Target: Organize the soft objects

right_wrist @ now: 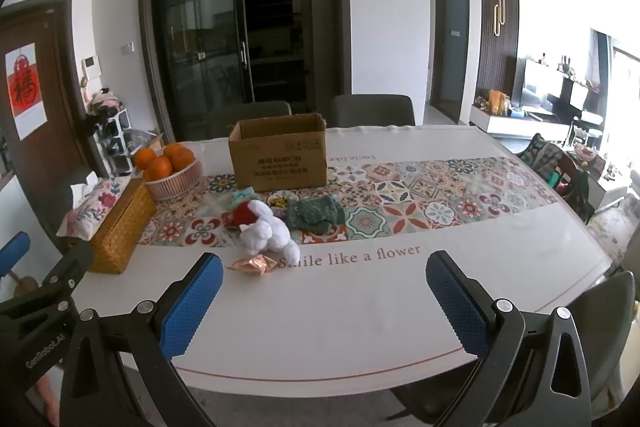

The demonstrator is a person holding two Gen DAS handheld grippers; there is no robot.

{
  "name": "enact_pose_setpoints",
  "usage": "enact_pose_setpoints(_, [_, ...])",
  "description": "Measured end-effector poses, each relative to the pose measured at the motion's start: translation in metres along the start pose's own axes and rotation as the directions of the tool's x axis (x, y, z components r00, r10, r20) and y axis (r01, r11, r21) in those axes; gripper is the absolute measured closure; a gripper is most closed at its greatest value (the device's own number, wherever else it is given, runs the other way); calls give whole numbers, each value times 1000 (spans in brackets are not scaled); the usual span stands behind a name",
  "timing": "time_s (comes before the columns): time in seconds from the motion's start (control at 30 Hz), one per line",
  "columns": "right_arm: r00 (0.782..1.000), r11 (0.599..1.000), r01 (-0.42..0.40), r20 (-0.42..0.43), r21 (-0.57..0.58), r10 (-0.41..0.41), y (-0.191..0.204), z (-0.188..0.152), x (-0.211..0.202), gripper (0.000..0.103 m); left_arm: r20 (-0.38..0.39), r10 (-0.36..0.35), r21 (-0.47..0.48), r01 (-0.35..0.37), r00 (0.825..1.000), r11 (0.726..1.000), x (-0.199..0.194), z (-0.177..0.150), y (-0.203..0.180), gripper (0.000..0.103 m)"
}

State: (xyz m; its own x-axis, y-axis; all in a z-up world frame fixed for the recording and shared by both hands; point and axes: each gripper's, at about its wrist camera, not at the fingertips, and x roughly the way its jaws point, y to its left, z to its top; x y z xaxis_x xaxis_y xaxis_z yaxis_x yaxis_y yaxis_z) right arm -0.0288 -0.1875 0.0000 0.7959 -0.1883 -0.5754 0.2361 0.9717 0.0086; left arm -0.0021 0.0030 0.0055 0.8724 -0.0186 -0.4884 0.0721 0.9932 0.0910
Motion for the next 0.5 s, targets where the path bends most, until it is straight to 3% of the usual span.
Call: enact_pose_setpoints(0.5, [1000,1000,-1,6,2,1,1,1,-2,0,7,2,0,-2,1000,1000,-1,3,1,0])
